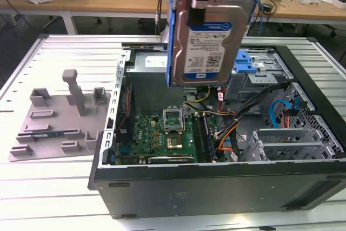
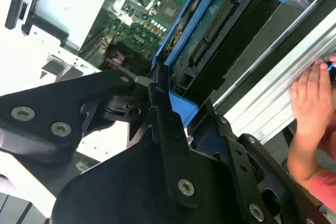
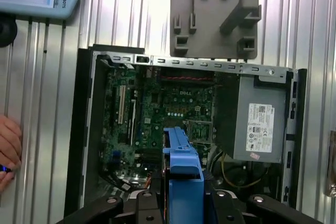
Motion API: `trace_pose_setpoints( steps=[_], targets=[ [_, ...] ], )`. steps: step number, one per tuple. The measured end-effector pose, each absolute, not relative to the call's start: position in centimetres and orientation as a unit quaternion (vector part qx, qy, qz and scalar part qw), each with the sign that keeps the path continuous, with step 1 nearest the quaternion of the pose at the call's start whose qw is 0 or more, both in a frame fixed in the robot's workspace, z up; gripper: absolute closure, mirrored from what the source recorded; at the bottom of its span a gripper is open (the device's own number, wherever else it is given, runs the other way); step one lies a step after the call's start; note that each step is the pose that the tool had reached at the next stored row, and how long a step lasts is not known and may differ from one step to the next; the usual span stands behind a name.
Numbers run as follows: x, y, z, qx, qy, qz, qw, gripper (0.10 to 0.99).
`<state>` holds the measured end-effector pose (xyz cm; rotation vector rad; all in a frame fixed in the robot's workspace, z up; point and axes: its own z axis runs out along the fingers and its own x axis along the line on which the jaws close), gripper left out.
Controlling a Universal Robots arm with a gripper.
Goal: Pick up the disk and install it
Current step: 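Pick up the disk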
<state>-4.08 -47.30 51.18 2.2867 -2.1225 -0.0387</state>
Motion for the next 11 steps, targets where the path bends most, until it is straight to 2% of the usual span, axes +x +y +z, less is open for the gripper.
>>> trace_pose_setpoints(
  steps=[8,11],
  targets=[
    [-0.2,-49.7,51.2,0.732,-0.681,-0.013,0.011,0.718],
    [-0.2,-49.8,51.2,0.731,-0.682,-0.013,0.010,0.718]
  ],
)
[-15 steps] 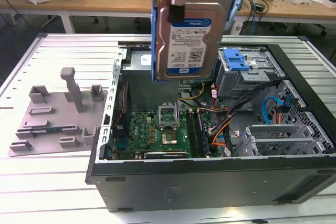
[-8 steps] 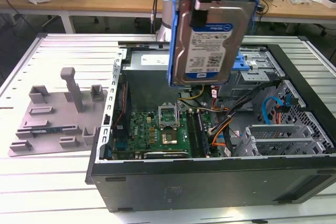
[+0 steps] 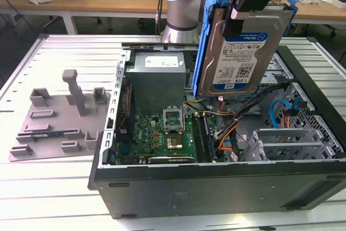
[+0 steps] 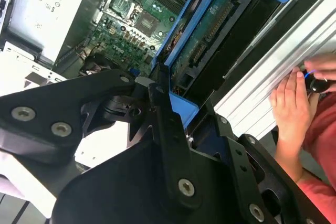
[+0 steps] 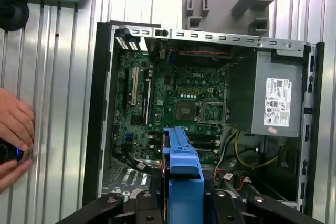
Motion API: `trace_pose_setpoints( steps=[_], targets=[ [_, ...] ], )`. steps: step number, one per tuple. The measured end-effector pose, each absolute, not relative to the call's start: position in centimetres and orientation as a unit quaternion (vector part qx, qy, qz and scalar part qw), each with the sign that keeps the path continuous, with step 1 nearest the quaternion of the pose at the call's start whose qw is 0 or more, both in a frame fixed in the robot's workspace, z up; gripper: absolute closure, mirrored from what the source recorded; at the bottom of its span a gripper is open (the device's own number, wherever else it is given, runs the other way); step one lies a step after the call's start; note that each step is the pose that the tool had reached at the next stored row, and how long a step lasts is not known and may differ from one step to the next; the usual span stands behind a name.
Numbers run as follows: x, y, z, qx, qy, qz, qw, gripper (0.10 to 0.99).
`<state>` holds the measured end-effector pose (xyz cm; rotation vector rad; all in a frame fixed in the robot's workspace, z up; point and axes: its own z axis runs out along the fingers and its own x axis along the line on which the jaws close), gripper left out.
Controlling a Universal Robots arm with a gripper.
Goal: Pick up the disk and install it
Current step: 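Pick up the disk, then insert the disk into the insertion slot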
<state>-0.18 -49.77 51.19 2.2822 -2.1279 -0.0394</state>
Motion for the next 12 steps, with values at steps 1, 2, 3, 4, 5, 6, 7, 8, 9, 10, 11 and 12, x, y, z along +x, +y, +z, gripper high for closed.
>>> trace_pose_setpoints(
  steps=[1,2,3,4,5,6,7,8,9,10,11,12],
  targets=[
    [-0.17,-49.77,51.19,0.731,-0.682,-0.013,0.010,0.718],
    [-0.17,-49.77,51.19,0.731,-0.682,-0.013,0.010,0.718],
    [-0.17,-49.77,51.19,0.731,-0.682,-0.013,0.010,0.718],
    [-0.17,-49.77,51.19,0.731,-0.682,-0.013,0.010,0.718],
    [-0.18,-49.77,51.19,0.731,-0.682,-0.013,0.010,0.718],
    [-0.17,-49.77,51.19,0.731,-0.682,-0.013,0.010,0.718],
    [-0.18,-49.77,51.19,0.731,-0.682,-0.013,0.010,0.718],
    [-0.17,-49.77,51.19,0.731,-0.682,-0.013,0.010,0.718],
    [-0.17,-49.77,51.19,0.731,-0.682,-0.013,0.010,0.718],
    [-0.17,-49.77,51.19,0.731,-0.682,-0.013,0.010,0.718],
    [-0.17,-49.77,51.19,0.731,-0.682,-0.013,0.010,0.718],
    [-0.17,-49.77,51.19,0.731,-0.683,-0.013,0.010,0.718]
  ],
)
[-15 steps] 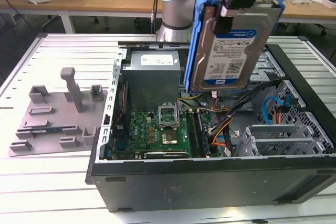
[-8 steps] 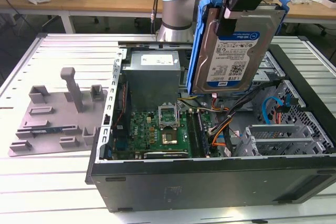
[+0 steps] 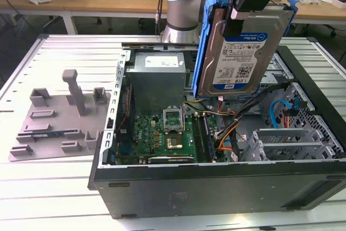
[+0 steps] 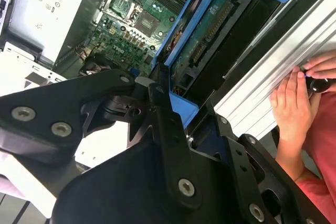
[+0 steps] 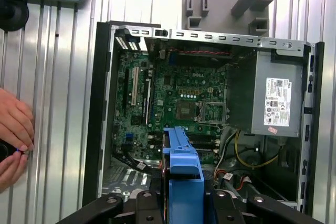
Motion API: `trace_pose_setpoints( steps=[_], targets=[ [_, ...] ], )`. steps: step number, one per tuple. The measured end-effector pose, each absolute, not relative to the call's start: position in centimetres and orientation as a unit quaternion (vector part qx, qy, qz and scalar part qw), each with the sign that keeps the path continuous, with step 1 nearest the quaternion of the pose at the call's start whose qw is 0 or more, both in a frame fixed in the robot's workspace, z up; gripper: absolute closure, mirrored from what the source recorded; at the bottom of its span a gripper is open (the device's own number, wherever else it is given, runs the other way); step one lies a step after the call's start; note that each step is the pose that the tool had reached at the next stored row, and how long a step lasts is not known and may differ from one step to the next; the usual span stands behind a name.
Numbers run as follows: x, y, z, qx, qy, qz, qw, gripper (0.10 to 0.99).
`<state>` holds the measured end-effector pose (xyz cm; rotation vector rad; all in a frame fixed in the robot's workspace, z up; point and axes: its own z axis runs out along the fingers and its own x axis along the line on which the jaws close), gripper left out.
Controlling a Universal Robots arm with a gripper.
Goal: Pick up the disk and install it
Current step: 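Insert the disk into the insertion slot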
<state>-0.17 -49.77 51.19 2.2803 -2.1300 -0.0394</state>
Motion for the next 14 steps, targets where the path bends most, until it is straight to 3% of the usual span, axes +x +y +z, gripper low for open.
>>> trace_pose_setpoints(
  steps=[14],
  targets=[
    [-0.19,-50.55,51.11,0.710,-0.704,-0.010,0.008,0.718]
  ],
)
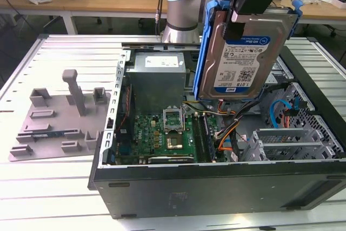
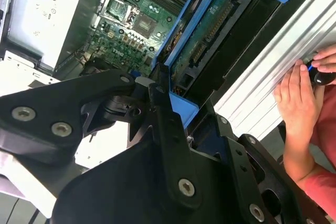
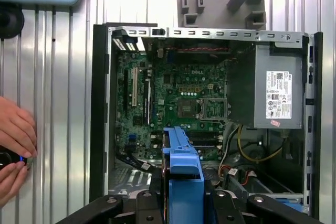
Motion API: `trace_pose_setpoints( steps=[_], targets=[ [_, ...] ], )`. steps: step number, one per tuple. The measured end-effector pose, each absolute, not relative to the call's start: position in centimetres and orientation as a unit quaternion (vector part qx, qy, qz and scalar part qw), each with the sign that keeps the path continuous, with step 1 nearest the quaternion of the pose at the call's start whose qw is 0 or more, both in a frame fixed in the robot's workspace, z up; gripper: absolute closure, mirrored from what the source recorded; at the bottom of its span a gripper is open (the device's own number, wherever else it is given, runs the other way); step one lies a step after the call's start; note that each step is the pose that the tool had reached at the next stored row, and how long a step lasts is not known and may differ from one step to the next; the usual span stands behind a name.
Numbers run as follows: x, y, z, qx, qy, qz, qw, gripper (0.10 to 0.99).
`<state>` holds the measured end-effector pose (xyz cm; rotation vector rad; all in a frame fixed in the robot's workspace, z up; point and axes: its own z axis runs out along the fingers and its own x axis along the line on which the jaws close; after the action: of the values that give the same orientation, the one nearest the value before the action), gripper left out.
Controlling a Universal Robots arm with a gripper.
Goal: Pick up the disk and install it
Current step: 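Insert the disk into the insertion slot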
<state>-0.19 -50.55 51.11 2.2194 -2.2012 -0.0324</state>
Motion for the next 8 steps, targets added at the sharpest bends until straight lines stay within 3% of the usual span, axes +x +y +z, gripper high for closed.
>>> trace_pose_setpoints(
  steps=[8],
  targets=[
    [0.32,-51.67,50.88,0.702,-0.712,-0.011,0.007,0.718]
  ],
)
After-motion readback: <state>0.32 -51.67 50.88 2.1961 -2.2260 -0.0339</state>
